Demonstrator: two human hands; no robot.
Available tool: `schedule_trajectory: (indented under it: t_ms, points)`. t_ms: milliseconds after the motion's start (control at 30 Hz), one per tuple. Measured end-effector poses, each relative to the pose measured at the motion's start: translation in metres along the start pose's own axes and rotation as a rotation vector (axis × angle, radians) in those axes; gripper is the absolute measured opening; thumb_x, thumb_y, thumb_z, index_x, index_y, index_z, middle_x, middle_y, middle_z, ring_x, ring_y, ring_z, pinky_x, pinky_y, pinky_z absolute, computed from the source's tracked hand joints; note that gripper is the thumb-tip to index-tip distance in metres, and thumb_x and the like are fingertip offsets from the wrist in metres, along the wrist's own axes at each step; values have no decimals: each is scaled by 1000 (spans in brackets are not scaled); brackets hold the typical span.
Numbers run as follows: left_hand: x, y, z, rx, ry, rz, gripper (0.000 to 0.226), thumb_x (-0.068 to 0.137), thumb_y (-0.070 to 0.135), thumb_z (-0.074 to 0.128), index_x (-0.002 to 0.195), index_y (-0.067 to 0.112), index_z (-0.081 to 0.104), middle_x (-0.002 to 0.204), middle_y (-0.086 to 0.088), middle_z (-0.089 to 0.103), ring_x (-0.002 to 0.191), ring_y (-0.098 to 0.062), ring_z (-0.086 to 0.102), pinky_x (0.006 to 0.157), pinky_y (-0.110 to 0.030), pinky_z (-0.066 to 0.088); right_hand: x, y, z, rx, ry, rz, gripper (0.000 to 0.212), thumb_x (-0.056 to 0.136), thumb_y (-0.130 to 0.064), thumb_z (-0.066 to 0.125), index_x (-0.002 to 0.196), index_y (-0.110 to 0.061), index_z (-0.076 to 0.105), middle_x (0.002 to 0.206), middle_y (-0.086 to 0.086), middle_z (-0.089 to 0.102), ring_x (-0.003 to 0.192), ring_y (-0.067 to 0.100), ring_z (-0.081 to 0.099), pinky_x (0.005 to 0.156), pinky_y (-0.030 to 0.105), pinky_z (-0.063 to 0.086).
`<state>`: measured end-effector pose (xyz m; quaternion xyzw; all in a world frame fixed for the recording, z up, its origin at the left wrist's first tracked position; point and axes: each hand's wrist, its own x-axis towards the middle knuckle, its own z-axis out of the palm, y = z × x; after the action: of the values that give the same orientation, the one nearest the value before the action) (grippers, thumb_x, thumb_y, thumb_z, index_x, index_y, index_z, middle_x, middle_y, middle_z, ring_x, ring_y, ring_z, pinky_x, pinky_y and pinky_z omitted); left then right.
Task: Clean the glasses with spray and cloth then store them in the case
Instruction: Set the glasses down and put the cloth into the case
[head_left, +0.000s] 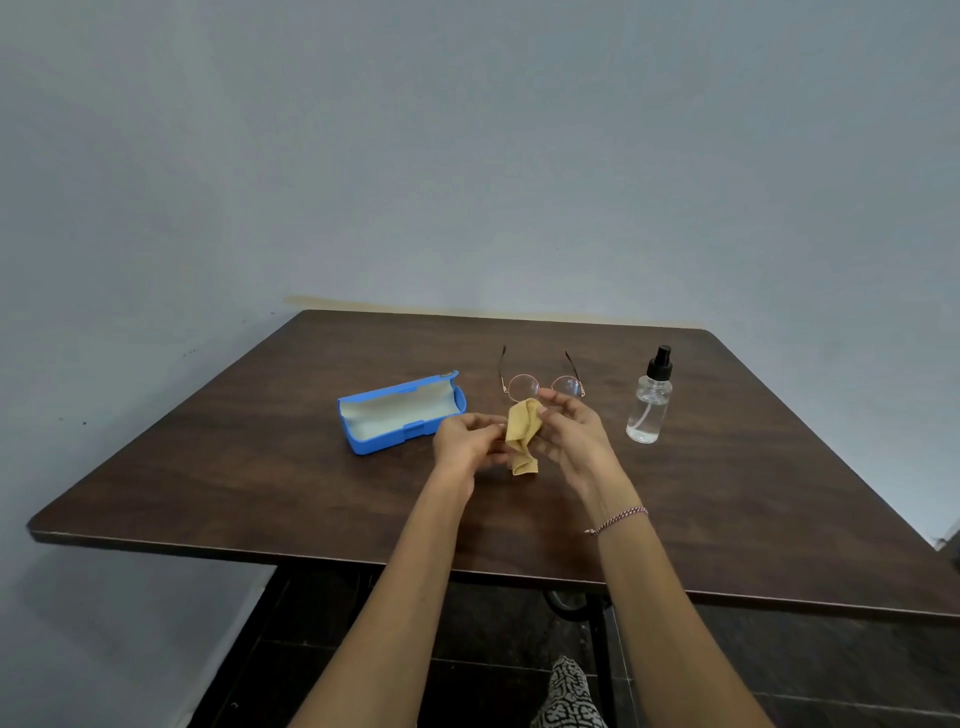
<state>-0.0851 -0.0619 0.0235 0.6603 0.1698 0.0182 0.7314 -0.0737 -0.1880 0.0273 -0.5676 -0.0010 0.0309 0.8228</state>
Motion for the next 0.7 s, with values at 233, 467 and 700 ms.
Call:
schedule_trajectory:
  t_ms: [233, 467, 700]
  points:
    - [-2, 4, 0, 54, -36, 78, 7, 89, 16, 62, 94, 20, 65, 98, -1, 68, 87, -11, 64, 69, -28, 57, 0, -5, 9, 145, 40, 64, 18, 94, 5, 46, 103, -9, 52, 92, 12, 64, 76, 20, 65, 57, 32, 57]
    - [-1, 10, -2, 160, -162, 114, 17, 92, 32, 54, 90, 22, 67, 104, 1, 62, 104, -13, 52, 95, -37, 43, 3, -17, 17, 239, 41, 72, 16, 94, 5, 44, 87, -8, 49, 89, 16, 62, 75, 22, 65, 57, 29, 58]
    - [-2, 22, -11, 170, -135, 321, 16, 91, 28, 59, 92, 12, 62, 87, 4, 61, 83, -9, 52, 68, -23, 38, 3, -29, 20, -6, -77, 136, 23, 93, -27, 57, 91, -5, 63, 78, 5, 66, 73, 17, 64, 67, 28, 55]
